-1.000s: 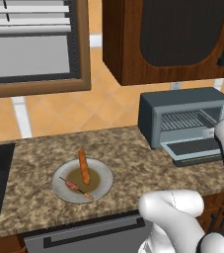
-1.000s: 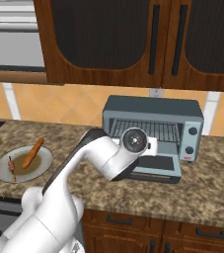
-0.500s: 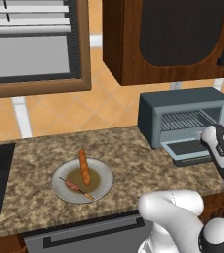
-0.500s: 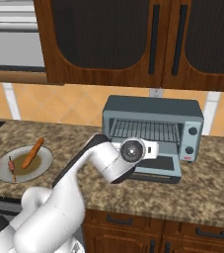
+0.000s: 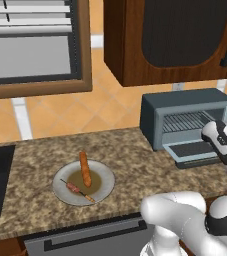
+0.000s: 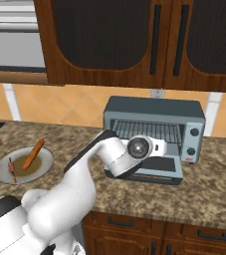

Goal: Pick up the kebab skewer and baguette bread, and place them inside the toaster oven. Close the toaster oven door and start by setting the timer.

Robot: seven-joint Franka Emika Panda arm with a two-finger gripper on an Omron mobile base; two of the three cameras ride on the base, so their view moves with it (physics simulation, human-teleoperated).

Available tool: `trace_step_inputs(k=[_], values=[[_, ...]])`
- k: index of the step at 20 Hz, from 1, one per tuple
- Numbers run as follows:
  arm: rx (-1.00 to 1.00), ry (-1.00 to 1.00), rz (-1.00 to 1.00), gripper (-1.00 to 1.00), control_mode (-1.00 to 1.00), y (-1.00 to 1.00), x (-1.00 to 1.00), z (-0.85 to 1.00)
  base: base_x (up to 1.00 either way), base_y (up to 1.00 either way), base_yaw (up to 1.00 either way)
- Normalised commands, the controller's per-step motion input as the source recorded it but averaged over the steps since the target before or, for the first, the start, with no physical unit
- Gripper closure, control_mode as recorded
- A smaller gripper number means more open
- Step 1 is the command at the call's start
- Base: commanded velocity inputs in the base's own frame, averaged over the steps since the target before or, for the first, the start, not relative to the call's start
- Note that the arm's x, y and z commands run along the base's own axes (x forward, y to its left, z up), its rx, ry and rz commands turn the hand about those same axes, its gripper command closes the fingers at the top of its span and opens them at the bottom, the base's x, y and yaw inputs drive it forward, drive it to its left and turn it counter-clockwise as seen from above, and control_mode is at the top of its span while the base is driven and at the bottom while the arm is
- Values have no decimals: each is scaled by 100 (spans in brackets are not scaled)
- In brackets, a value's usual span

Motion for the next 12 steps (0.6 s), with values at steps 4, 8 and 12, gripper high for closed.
trace_step_inputs(k=[4, 8, 12], values=[[0, -2, -3, -100, -100, -16, 14, 1, 0, 0, 0], [0, 0, -2, -100, -100, 0, 17, 4, 0, 0, 0], [0, -6, 0, -100, -100, 0, 30, 0, 0, 0, 0]])
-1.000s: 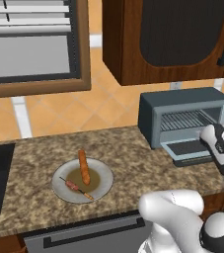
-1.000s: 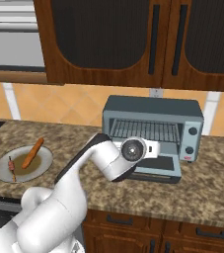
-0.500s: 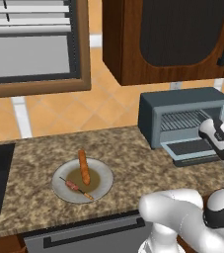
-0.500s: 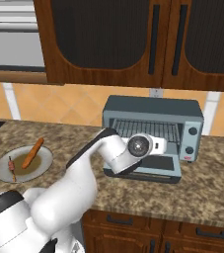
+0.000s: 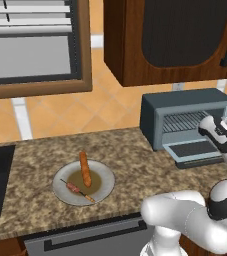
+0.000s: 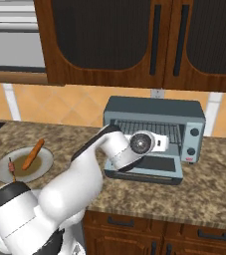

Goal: Pick up the kebab skewer and baguette bread, and place them inside the toaster oven. Close the toaster oven door and start by setting the timer.

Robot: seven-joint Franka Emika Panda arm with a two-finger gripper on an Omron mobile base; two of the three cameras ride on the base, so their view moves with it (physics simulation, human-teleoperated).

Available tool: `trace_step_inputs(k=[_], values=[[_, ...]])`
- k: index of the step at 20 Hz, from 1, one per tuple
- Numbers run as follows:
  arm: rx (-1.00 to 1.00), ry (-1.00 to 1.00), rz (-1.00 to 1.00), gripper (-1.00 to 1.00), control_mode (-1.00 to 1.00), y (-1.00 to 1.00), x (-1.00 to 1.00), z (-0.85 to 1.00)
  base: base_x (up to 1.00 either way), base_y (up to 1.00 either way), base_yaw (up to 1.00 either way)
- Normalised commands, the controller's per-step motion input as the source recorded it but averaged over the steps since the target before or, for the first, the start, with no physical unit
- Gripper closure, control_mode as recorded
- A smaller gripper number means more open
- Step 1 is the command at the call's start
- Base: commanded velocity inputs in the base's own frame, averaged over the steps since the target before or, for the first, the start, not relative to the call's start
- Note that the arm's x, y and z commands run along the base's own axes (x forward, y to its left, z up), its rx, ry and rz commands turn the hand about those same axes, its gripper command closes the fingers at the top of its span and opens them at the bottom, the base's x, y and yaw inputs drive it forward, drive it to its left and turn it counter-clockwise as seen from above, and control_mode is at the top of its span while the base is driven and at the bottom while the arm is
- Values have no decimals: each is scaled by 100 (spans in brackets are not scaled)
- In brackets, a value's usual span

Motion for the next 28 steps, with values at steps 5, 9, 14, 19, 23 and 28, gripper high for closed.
trace_step_inputs(k=[5, 9, 14, 19, 23, 28], values=[[0, -7, 0, -100, -100, 0, 47, -1, 0, 0, 0], [0, -7, 0, -100, -100, 0, 36, -29, 0, 0, 0], [0, -7, 0, -100, -100, 0, 24, -32, 0, 0, 0], [0, -1, 0, -100, -100, -3, 32, 0, 0, 0, 0], [0, 0, 0, -100, -100, 0, 26, 0, 0, 0, 0], [0, 0, 0, -100, -100, 0, 14, -4, 0, 0, 0]])
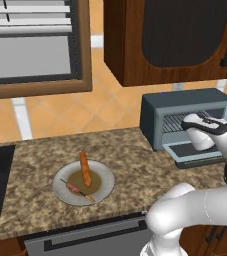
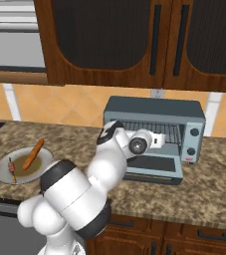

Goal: Pick up the kebab skewer and baguette bread, and place them inside the toaster oven. Close the toaster oven door and start by setting the timer.

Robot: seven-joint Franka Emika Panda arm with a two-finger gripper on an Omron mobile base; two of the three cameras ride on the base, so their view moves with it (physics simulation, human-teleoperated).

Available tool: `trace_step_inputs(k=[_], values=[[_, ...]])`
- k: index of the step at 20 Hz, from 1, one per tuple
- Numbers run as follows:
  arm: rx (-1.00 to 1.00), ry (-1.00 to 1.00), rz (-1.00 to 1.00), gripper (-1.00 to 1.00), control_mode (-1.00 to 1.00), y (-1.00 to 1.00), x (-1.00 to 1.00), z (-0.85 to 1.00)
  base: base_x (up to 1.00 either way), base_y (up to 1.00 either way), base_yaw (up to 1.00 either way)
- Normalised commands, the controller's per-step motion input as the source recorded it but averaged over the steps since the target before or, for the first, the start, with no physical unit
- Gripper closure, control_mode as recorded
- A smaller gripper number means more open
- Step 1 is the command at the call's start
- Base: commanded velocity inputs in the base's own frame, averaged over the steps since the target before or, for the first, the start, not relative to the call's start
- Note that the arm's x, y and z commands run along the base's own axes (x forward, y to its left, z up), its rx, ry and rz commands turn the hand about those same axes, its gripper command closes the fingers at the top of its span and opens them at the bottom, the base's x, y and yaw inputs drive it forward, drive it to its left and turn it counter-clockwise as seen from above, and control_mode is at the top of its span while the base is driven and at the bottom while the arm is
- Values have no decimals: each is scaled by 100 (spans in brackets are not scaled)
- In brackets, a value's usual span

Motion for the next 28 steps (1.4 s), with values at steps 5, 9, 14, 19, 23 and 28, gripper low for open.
trace_step_inputs(k=[5, 9, 14, 19, 23, 28], values=[[0, 2, 0, -100, -100, 0, 22, 0, 0, 0, 0], [0, 4, 3, -100, -100, 0, 20, 0, 0, 0, 0], [5, 7, 1, -100, -100, -1, 1, -7, 0, 0, 0], [3, 5, 0, -100, -100, 0, 0, -2, 0, 0, 0], [0, 3, 0, -100, -100, 0, 0, -16, 0, 0, 0], [0, 3, 0, -100, -100, 0, 0, -27, 0, 0, 0]])
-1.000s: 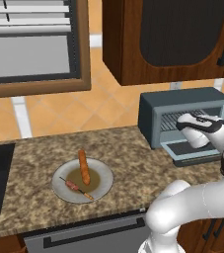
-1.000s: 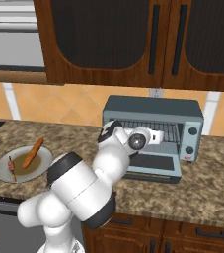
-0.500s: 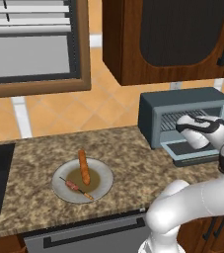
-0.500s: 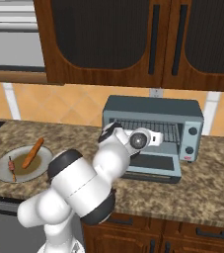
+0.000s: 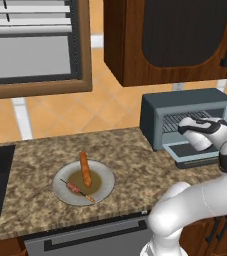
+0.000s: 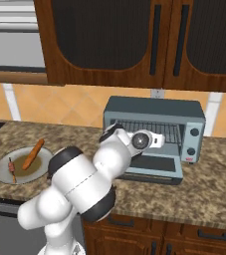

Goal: Pick up the kebab skewer and baguette bread, and place them inside the toaster oven. Close the toaster oven door and start by setting the timer.

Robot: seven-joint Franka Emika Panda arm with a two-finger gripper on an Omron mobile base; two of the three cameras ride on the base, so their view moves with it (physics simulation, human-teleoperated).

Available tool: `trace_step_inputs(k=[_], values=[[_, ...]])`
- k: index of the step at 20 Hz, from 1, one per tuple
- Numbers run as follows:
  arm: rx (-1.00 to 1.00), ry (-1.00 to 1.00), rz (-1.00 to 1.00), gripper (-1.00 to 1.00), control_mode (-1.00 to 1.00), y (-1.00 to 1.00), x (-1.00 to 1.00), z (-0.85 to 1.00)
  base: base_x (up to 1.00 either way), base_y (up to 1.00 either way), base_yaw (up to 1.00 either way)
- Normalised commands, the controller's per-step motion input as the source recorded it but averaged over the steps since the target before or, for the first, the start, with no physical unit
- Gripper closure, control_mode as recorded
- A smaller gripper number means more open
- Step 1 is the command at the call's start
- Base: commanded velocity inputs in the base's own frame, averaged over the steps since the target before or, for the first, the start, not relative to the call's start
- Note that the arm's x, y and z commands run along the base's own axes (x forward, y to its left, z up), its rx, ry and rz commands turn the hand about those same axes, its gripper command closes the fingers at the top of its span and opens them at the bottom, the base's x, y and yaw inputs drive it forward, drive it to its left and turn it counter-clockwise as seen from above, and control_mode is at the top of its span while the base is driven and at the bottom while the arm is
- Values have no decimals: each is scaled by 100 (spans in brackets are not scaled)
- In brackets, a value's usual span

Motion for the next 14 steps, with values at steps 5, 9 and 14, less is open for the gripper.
trace_step_inputs(k=[5, 9, 14], values=[[0, 4, 0, -100, -100, 0, -1, -43, 0, 0, 0], [0, 7, 0, -100, -100, -3, -27, -60, 0, 0, 0], [0, 8, 0, -100, -100, -7, -46, -71, 0, 0, 0]])
